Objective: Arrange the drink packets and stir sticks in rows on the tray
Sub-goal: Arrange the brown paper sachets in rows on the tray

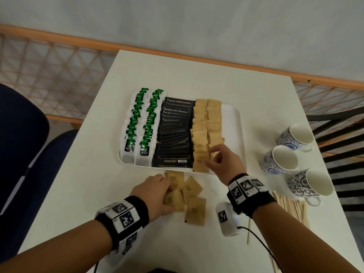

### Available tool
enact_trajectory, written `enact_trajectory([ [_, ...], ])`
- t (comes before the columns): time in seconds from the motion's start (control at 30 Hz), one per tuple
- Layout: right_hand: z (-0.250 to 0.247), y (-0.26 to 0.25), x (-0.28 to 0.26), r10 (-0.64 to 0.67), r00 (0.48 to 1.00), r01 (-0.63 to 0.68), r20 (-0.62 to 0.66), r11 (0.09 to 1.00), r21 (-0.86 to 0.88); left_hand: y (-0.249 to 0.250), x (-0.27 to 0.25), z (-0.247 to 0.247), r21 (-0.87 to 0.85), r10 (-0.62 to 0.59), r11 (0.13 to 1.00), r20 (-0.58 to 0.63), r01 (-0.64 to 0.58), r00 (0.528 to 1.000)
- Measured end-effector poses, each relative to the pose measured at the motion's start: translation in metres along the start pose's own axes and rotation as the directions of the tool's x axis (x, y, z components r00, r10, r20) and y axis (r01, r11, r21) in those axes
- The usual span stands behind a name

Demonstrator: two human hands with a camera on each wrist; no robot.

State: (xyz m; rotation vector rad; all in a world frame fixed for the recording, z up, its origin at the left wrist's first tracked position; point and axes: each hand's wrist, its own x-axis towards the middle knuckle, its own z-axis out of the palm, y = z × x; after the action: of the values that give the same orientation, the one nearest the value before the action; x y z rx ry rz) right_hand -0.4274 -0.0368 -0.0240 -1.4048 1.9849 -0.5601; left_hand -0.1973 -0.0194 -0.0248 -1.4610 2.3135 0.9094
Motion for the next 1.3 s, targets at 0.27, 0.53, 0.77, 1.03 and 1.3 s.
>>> enact_trajectory([
  [0.27, 0.017, -0.001, -0.067, -0.025, 0.911, 0.2, 0.411, 0.899, -0.389, 0.003, 0.003, 0.005, -0.05, -0.011, 0.999, 0.009, 0.011, 1.0],
  [0.53, 0.022, 0.009, -0.066, 0.022, 0.917, 0.124, 0.399, 0.933, -0.337, 0.002, 0.006, 0.004, 0.001, 0.194, 0.98, -0.221, -0.199, 0.956],
  [0.77, 0.013, 0.01, -0.054, 0.097, 0.943, -0.055, 0.318, 0.989, -0.138, 0.005, 0.007, 0.005, 0.048, 0.224, 0.974, -0.152, -0.219, 0.963],
  [1.03, 0.02, 0.006, -0.05, 0.101, 0.939, -0.04, 0.329, 0.981, -0.187, 0.014, 0.014, 0.004, -0.086, -0.011, 0.996, -0.122, 0.001, 0.992],
  [1.3, 0.025, 0.003, -0.05, 0.087, 0.939, -0.015, 0.331, 0.976, -0.215, 0.017, 0.015, 0.007, -0.038, -0.138, 0.99, -0.094, 0.135, 0.986],
])
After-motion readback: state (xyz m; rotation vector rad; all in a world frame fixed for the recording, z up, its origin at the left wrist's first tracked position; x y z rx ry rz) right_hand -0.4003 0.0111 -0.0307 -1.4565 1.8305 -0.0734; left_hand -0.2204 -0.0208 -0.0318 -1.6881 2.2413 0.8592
